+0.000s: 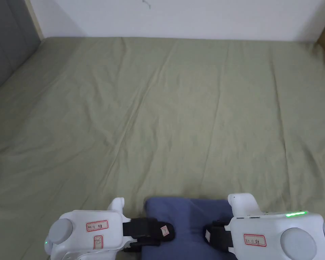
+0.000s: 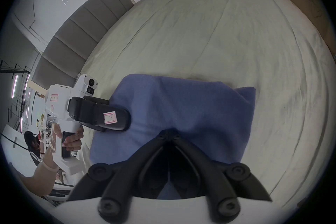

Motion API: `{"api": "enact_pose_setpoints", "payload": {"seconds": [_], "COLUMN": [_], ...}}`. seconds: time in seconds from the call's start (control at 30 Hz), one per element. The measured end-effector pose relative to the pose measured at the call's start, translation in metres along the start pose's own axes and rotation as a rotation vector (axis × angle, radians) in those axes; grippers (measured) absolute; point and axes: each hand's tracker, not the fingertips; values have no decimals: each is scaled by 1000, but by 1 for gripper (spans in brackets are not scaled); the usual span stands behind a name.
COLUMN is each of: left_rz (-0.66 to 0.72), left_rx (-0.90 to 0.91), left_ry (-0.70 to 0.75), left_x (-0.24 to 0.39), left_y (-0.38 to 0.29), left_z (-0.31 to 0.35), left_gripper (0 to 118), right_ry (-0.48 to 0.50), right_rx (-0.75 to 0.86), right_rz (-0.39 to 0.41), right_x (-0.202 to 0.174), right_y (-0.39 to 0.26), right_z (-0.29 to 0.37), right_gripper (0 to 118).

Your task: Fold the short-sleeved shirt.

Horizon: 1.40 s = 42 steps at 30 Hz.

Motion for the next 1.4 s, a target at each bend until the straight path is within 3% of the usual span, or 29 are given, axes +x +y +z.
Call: {"api": "enact_pose_setpoints", "payload": {"seconds": [0.3,0.63,0.87,1.1,1.13,1.23,1.27,1.4], "left_rz": [-105,-192,-168,-159,-141,-114,-109,-105], "left_rx": [-18,67,69,115,121,181,204,265], "left_ry": [61,458,866,993,986,1016,992,964], "left_x": [15,-11,-41,-59,-60,-57,-55,-31], "left_y": [28,96,140,147,145,136,133,118], "left_z": [38,195,291,330,330,332,335,341], "left_gripper": [25,24,24,24,26,90,103,101], "right_ry": [35,46,29,9,10,27,30,14], "right_rx": [50,71,58,55,53,49,48,50], "right_rz": [11,-15,-78,-104,-109,-99,-89,-75], "right_x": [-16,-15,-5,2,1,-1,-3,-3], "right_y": [3,15,16,17,17,16,14,10], "right_z": [23,21,13,8,8,9,9,16], "right_gripper": [0,0,0,0,0,0,0,0]}}
